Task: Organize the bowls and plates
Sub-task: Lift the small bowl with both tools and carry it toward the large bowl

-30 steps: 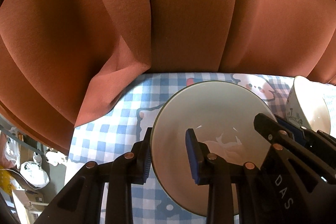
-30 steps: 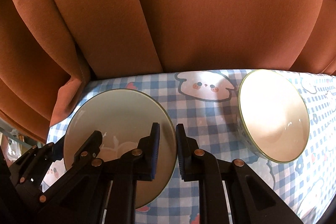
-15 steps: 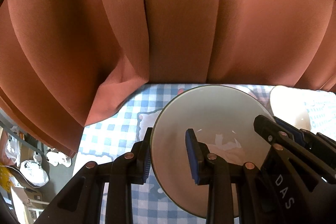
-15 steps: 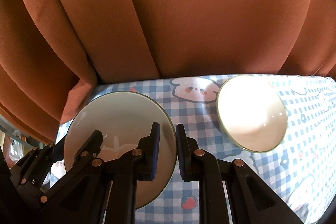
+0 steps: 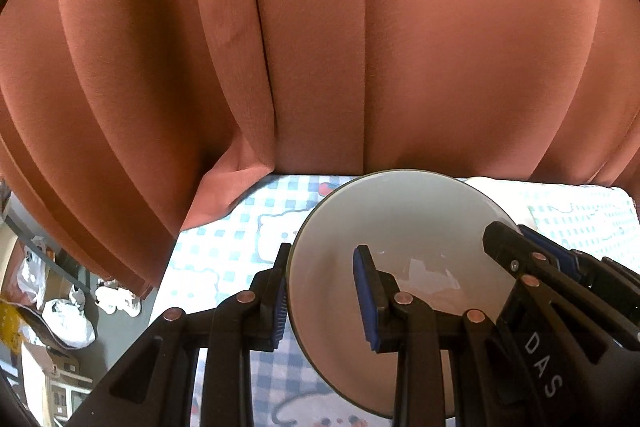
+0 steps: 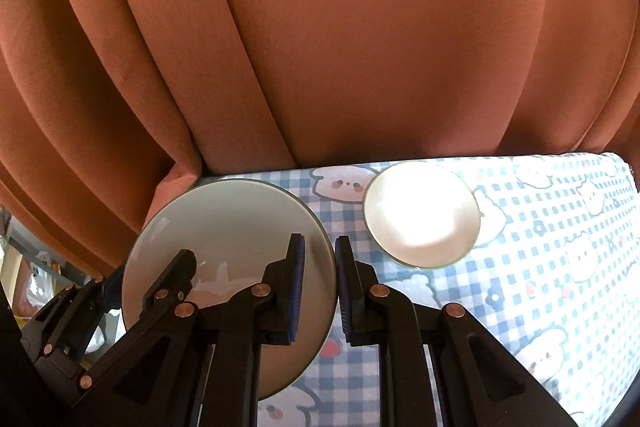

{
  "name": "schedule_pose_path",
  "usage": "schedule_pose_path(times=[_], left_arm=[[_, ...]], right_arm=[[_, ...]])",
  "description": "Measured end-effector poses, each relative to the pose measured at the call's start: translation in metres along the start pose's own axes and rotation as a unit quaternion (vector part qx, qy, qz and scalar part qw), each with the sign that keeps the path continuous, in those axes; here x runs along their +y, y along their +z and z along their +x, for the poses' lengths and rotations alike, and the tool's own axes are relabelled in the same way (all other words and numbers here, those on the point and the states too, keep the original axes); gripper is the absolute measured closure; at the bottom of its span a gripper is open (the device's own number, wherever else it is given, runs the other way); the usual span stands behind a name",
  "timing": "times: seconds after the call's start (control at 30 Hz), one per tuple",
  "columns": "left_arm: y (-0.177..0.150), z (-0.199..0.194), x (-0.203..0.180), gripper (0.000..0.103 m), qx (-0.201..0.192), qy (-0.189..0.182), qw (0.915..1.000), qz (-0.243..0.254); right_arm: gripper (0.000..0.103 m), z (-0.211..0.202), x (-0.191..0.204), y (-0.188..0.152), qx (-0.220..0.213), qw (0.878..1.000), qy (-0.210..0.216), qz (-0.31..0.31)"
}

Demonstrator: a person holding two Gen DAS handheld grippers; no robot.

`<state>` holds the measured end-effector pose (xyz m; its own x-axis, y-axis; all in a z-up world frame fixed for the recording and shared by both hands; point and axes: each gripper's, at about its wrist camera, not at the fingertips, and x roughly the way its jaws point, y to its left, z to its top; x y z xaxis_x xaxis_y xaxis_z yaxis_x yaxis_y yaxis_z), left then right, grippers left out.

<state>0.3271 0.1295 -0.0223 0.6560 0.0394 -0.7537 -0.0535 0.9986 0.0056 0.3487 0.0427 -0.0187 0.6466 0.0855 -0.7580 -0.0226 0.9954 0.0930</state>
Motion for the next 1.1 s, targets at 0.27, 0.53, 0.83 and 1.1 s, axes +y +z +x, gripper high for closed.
schedule_pose_path(times=[0.27, 0.53, 0.83, 1.1], left_arm=[[-0.020, -0.027, -0.028, 0.074, -0.003, 0.009, 0.9999, -0.006], [-0.040, -0.045, -0.058, 0.074, 0.009, 0.019, 0.9998, -0.004], [-0.058, -0.070, -0.094, 0.074, 0.008, 0.030, 0.9995, 0.005], [-0.074, -0.093, -0.125, 0.074, 0.005, 0.034, 0.9993, 0.013]], right_arm=[[0.084, -0.028, -0.030, -0.014, -0.001, 1.000, 0.009, -0.012], [0.084, -0.054, -0.059, -0.034, 0.005, 1.000, 0.013, -0.022], [0.084, -0.088, -0.098, -0.060, 0.005, 0.999, 0.027, -0.018], [0.084, -0.124, -0.134, -0.069, -0.003, 0.999, 0.030, -0.018]])
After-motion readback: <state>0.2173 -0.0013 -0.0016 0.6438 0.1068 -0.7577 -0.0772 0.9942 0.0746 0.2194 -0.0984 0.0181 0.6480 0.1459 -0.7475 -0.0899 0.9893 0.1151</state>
